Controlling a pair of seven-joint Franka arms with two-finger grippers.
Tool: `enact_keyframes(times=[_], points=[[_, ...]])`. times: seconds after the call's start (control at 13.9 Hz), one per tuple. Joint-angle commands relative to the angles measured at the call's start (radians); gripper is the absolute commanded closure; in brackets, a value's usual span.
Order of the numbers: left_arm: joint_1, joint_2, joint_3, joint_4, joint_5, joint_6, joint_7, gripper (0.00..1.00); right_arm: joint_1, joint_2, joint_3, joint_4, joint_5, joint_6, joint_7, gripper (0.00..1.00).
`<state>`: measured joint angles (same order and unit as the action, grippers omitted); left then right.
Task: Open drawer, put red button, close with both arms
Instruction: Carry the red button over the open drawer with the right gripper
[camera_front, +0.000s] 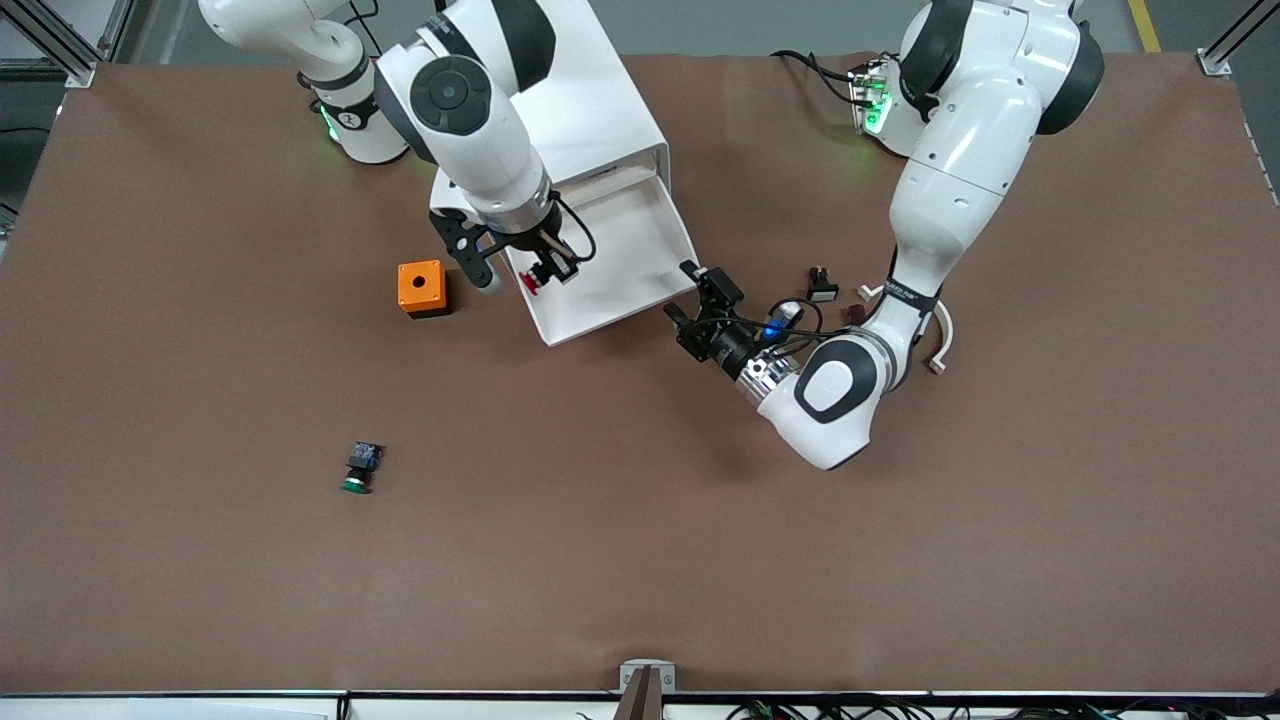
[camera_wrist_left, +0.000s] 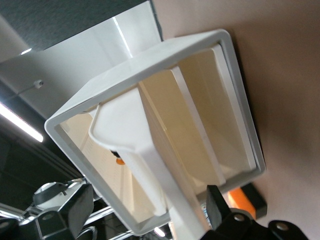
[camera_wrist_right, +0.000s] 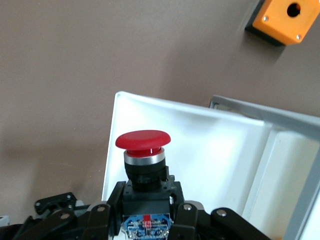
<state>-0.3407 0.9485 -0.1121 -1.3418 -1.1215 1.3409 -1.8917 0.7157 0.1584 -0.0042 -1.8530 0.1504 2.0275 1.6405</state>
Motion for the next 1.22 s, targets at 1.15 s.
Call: enact_keyframes(times=[1.15], points=[[-0.041, -0.122, 0.117, 0.155, 0.475, 0.315, 0.815, 0.01, 0.182, 0.153, -0.013, 0.018, -0.049, 0.148, 0.376, 1.00]])
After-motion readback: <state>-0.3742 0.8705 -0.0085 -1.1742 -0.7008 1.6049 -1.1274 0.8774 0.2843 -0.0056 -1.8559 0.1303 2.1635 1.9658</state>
